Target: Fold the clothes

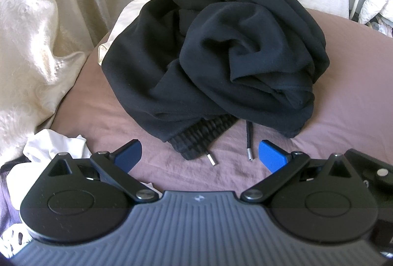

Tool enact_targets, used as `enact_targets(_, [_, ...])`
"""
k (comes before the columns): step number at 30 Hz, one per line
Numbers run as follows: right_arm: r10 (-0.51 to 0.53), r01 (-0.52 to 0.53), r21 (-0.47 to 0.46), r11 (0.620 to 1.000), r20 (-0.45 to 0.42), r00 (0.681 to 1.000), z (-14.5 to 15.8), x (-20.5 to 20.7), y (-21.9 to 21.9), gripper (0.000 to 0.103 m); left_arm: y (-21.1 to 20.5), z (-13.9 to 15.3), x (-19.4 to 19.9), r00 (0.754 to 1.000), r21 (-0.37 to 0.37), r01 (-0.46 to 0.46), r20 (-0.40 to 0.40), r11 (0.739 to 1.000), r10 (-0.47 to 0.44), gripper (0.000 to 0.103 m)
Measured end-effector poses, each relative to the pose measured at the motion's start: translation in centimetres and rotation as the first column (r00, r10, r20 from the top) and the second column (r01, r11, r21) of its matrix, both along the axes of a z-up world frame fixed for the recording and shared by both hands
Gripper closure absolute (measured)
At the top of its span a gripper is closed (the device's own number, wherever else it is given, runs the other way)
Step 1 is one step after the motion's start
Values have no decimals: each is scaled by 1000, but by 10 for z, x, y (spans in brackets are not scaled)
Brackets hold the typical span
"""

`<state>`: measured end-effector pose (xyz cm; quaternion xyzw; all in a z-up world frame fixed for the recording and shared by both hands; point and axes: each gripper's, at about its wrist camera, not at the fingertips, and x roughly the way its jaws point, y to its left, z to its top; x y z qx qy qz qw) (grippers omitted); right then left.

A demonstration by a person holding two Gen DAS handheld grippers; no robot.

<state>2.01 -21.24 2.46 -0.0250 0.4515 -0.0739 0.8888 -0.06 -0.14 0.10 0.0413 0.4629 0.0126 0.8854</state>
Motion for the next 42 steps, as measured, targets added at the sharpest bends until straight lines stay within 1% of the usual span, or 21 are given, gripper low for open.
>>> enact_targets(20, [-9,9,10,1000,-13,1000,0,2,-2,4,0,-5,0,1000,3,18,-8,1000,-18,0])
enact_targets(26, [-13,13,15,1000,-4,1000,0,3,-3,4,-2,-15,5,999,17,21,-33,1000,-20,0])
enact_targets(28, [-3,1,56,998,35,999,0,2,-7,4,-1,-18,8,1000,-1,11,-26,1000,-11,0])
enact_targets(30, [16,-35,156,987,119,993,-2,0,-16,4,3,-21,12,1000,-38,-4,-3,999,4,0])
enact_targets(31, [27,-59,193,980,162,986,-5,-2,-21,4,5,-23,16,1000,-48,-15,-6,999,15,0])
enact_targets(32, [37,-77,196,978,200,979,-12,-2,-25,4,8,-24,19,999,-56,-32,-10,998,31,0])
enact_targets(35, [43,-69,97,993,245,969,-36,3,-31,3,21,-21,26,996,-87,-90,16,992,92,1])
enact_targets(37, [22,-48,91,995,268,963,-49,14,-39,3,30,-9,36,987,-132,-142,60,981,151,2])
enact_targets(39, [-17,-22,127,992,297,955,-55,29,-48,3,39,9,58,969,-193,-209,92,959,230,2])
enact_targets(40, [-43,-3,147,989,305,951,-56,38,-52,3,40,15,72,963,-215,-231,87,949,254,2])
enact_targets(42, [-100,38,203,978,303,948,-55,60,-61,3,37,27,109,958,-229,-258,62,938,279,0])
